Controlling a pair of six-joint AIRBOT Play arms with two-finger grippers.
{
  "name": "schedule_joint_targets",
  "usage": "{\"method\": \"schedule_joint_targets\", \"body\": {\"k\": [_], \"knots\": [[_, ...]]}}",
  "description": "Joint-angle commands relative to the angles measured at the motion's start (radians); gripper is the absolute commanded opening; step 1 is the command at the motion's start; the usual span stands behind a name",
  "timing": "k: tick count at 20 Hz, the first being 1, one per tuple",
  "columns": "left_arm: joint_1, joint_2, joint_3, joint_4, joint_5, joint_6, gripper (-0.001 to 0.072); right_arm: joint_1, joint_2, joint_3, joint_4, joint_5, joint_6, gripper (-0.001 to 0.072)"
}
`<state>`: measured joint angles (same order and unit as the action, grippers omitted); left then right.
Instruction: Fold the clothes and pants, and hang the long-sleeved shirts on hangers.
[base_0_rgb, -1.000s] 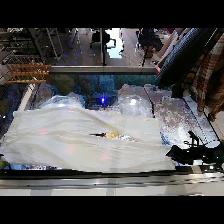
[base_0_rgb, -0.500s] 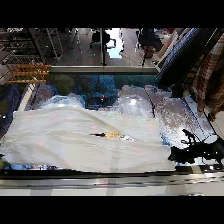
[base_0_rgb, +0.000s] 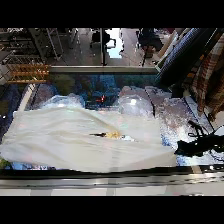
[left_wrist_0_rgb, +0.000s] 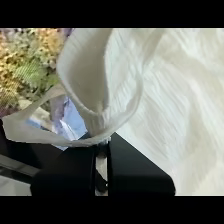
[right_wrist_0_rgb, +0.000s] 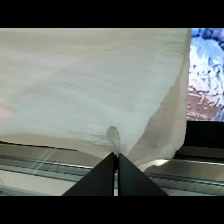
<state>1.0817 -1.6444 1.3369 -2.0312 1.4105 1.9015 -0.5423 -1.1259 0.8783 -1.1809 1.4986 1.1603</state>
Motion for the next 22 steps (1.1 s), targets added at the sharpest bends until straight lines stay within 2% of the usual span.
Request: {"method": "schedule_joint_targets", "body": {"k": [1,4,7,12,15,20,21,22], "knots": [[0.007,0.001,0.163,-0.066,0.132,0.013,0.0019,0.001,0.098,0.128,0.001,0.028,-0.003,0.0012],[0.004,0.001,0.332,-0.082,0.165,-0.032,0.0019,0.001,0.153,0.249,0.037,0.026,0.005,0.0012],[-0.001,0.0,0.425,-0.138,0.092,-0.076,0.0017,0.008,0.135,0.272,0.06,-0.088,0.062,0.0011],[-0.098,-0.051,0.43,-0.144,-0.111,-0.146,0.0017,0.16,-0.059,0.273,0.082,-0.427,0.14,0.0011],[-0.194,-0.125,0.43,-0.147,-0.304,-0.216,0.0018,0.257,-0.232,0.286,0.082,-0.656,0.219,0.0011],[-0.342,-0.269,0.43,-0.147,-0.59,-0.264,0.0019,0.324,-0.542,0.469,0.089,-0.7,0.272,0.0016],[-0.372,-0.295,0.43,-0.147,-0.64,-0.264,0.0038,0.332,-0.577,0.503,0.089,-0.699,0.272,0.0049],[-0.395,-0.314,0.43,-0.146,-0.671,-0.264,0.0186,0.338,-0.599,0.531,0.098,-0.694,0.272,0.0243]]}}
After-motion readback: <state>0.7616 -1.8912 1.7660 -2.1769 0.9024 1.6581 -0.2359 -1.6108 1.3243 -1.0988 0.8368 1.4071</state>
